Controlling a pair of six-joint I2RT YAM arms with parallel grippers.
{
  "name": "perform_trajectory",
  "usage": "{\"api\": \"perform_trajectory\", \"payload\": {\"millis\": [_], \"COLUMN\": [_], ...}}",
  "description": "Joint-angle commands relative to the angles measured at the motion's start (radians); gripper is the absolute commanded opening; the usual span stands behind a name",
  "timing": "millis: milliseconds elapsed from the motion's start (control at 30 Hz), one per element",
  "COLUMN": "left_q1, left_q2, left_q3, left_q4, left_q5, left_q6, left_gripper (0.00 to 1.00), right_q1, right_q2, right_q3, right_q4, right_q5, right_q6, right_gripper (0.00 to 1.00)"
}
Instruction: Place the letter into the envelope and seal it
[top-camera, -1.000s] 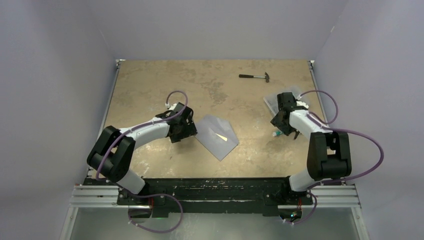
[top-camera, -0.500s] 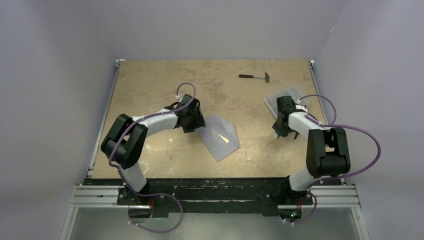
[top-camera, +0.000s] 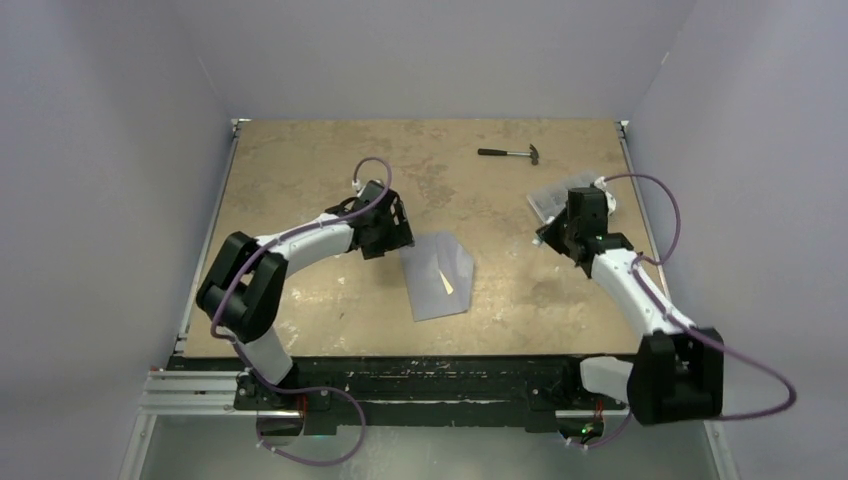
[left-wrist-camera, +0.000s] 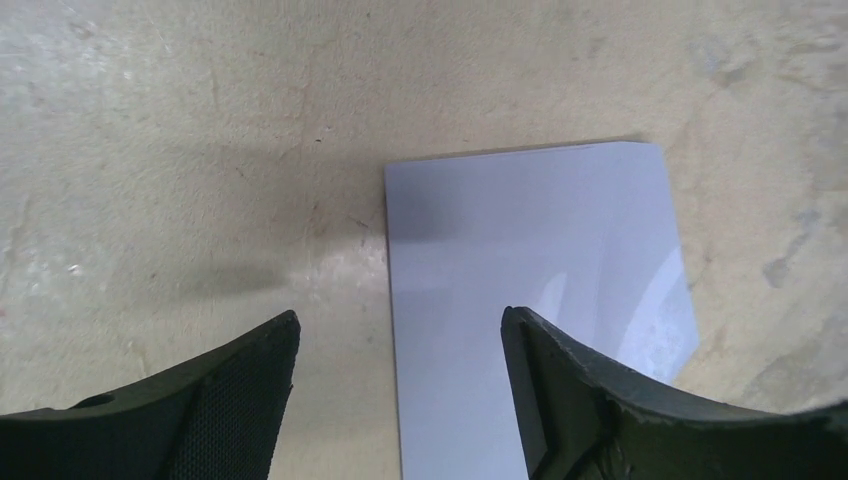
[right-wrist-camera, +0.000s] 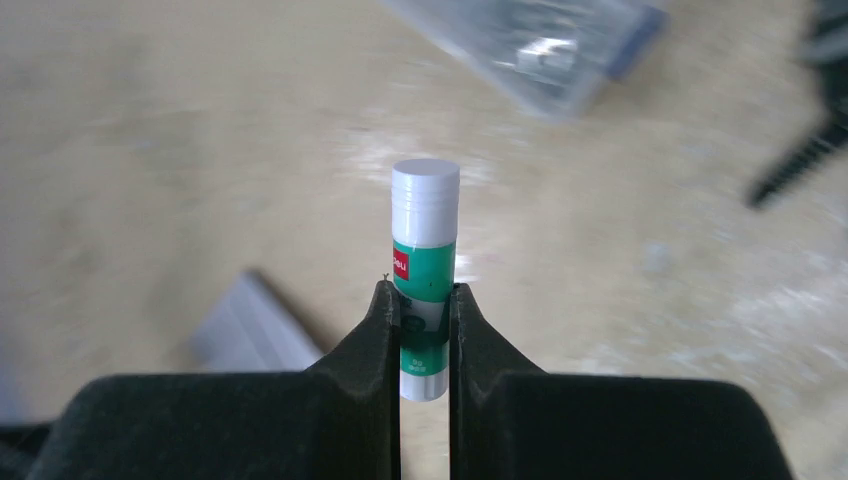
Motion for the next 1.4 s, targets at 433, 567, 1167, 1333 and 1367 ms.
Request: {"api": "perform_trajectory", "payload": {"millis": [433, 567, 1167, 1333, 1367], "left_q1": [-0.01, -0.057, -0.143, -0.143, -0.144], "left_q2": [-0.291, -0.25, -0.151, -0.144, -0.144], "left_q3": [0.05, 0.091, 0.17, 0.185, 0.187], "left_q4": [0.689, 0.76, 0.816, 0.793, 0.776], "left_q5": [0.549, 0.582, 0.655, 0.651, 0.651], "left_q6": [-0.116, -0.113, -0.119, -0.11, -0.095], "left_gripper": [0.78, 0.79, 0.42, 0.21, 0.1], "right_q1": [0.144, 0.176, 0.199, 0.2, 0.2], "right_q2": [-0.327, -0.3, -0.249, -0.241, -0.241], "right_q3": [-0.007, 0.014, 0.054, 0.065, 0.073], "right_q4": [0.785, 0.823, 0.803, 0.762, 0.742], "right_q5": [-0.624, -0.654, -0.683, -0.701, -0.698], "right_q6": [0.117, 0.164, 0.19, 0.15, 0.134], "right_gripper": [0.0, 0.0, 0.0, 0.0, 0.0]}}
